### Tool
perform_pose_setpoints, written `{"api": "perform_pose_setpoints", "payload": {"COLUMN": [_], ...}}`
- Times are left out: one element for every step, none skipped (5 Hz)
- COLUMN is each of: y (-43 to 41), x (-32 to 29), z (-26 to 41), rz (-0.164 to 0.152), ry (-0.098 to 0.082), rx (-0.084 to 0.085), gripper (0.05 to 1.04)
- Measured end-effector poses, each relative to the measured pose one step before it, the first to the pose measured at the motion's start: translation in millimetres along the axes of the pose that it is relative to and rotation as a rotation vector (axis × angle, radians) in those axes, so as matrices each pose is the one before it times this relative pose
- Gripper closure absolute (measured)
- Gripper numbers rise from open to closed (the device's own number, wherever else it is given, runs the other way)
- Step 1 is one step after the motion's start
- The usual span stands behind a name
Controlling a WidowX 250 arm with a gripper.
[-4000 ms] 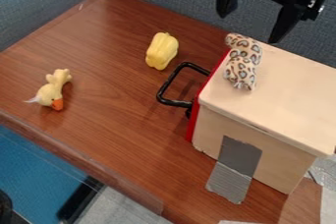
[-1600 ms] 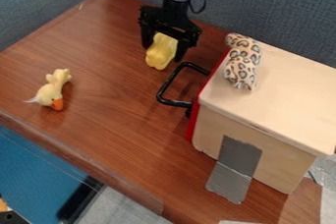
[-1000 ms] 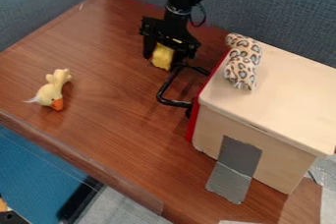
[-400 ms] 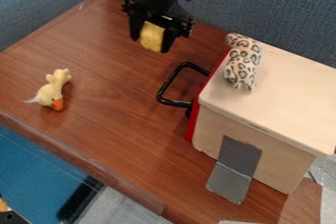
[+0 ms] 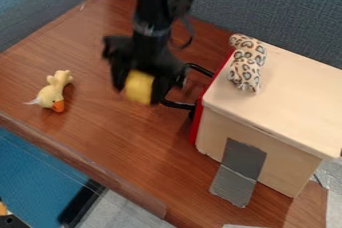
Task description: Move the yellow thing in the upper middle of the table
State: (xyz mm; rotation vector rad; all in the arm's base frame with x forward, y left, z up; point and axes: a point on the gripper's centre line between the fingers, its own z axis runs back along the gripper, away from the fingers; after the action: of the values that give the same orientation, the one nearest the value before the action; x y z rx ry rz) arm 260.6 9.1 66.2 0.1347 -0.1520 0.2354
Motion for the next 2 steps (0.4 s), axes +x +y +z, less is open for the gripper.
{"api": "perform_pose_setpoints", "payload": {"y": [-10.53,-3.04], "x": [-23.77,-6.37], "z": [-8.76,-0.17], "rz": [-0.027,0.0093], "ry": [0.0476,0.0097], "rx": [0.013,0.0058], "gripper": [0.336,0.336]}}
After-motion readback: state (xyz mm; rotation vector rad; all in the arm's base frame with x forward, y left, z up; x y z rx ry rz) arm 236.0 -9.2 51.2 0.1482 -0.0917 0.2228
